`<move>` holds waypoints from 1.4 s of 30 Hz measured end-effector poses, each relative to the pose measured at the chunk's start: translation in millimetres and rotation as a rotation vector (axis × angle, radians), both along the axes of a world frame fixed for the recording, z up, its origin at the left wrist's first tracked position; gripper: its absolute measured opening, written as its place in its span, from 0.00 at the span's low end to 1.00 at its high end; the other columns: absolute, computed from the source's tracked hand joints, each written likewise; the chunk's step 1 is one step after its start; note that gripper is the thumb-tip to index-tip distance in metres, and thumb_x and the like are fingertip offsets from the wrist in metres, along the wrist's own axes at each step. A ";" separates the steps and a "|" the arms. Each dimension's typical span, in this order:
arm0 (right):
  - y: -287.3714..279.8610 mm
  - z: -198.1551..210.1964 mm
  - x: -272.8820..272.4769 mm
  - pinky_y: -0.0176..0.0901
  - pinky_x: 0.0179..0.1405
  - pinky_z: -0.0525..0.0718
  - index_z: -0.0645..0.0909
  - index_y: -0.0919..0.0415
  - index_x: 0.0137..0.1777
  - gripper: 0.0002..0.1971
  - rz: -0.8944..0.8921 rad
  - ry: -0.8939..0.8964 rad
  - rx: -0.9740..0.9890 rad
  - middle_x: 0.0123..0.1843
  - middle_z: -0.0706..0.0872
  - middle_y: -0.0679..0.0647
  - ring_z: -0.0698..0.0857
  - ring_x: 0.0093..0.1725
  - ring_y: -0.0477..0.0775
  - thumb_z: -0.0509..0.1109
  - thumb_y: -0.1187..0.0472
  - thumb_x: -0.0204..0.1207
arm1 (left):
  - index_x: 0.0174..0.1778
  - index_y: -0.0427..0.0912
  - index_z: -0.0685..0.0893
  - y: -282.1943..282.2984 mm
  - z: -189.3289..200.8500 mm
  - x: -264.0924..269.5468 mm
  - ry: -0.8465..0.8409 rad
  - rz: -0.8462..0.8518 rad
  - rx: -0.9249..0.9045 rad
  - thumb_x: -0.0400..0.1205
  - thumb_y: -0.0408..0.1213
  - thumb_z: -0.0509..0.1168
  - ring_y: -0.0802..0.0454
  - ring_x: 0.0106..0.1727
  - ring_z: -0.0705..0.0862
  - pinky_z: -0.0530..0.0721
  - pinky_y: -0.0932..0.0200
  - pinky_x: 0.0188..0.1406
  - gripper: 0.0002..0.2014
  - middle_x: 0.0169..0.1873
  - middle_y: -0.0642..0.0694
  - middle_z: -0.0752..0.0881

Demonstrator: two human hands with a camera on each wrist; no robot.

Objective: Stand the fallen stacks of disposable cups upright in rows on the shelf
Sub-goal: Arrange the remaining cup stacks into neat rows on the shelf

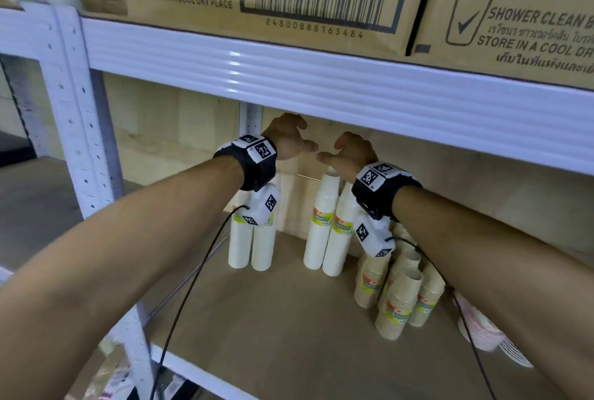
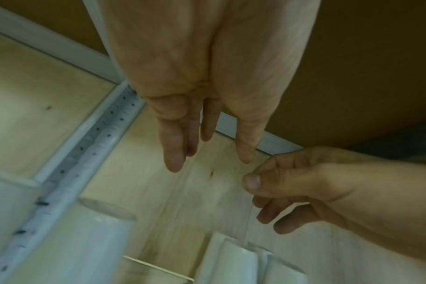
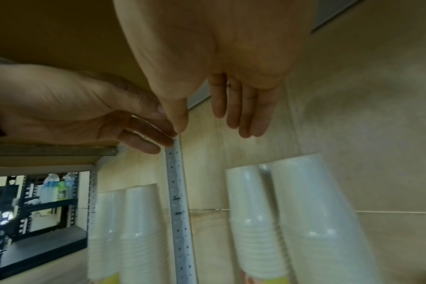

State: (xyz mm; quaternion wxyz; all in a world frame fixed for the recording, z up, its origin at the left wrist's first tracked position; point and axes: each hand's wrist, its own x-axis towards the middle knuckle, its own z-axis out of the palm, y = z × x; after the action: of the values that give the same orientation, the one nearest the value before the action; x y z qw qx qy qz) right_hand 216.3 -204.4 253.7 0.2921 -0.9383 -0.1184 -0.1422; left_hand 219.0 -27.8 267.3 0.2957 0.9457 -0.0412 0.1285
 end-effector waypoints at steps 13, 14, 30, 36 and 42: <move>80.5 -31.3 -6.1 0.43 0.58 0.79 0.71 0.59 0.76 0.40 0.172 0.100 -0.032 0.71 0.79 0.57 0.80 0.67 0.58 0.77 0.40 0.68 | 0.77 0.42 0.71 80.5 -17.7 -44.1 -0.025 0.205 -0.047 0.76 0.50 0.74 0.47 0.69 0.78 0.77 0.59 0.62 0.35 0.73 0.44 0.76; 83.5 -34.8 -5.9 0.44 0.58 0.79 0.70 0.59 0.77 0.41 0.173 0.118 -0.036 0.72 0.79 0.58 0.80 0.67 0.59 0.77 0.41 0.68 | 0.78 0.42 0.70 83.7 -24.1 -45.7 0.001 0.214 -0.055 0.76 0.50 0.74 0.47 0.70 0.78 0.77 0.59 0.62 0.36 0.73 0.44 0.75; 97.5 -73.1 -2.4 0.54 0.54 0.85 0.76 0.60 0.59 0.24 0.217 0.141 0.075 0.58 0.84 0.57 0.84 0.54 0.60 0.77 0.49 0.69 | 0.72 0.44 0.72 84.0 -87.0 -38.3 0.126 0.204 -0.173 0.76 0.44 0.75 0.42 0.61 0.82 0.82 0.51 0.55 0.30 0.63 0.42 0.82; 96.4 -73.9 -4.1 0.50 0.50 0.84 0.75 0.59 0.59 0.22 0.206 0.126 0.075 0.56 0.83 0.56 0.83 0.52 0.59 0.75 0.49 0.71 | 0.69 0.43 0.73 82.7 -89.2 -41.4 0.099 0.185 -0.198 0.78 0.40 0.73 0.42 0.59 0.82 0.82 0.51 0.54 0.25 0.60 0.41 0.82; 90.7 -72.5 -9.2 0.44 0.43 0.78 0.75 0.60 0.61 0.23 0.201 0.129 0.090 0.58 0.83 0.55 0.82 0.49 0.55 0.76 0.51 0.71 | 0.64 0.43 0.76 78.4 -85.3 -47.5 0.091 0.157 -0.244 0.76 0.39 0.75 0.41 0.56 0.85 0.86 0.44 0.57 0.23 0.57 0.40 0.84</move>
State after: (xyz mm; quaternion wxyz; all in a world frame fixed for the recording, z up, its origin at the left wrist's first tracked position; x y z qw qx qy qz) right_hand 207.1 -113.7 181.1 0.3538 -0.9149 -0.1861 -0.0567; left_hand 171.5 50.6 182.0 0.3992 0.9079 0.0621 0.1121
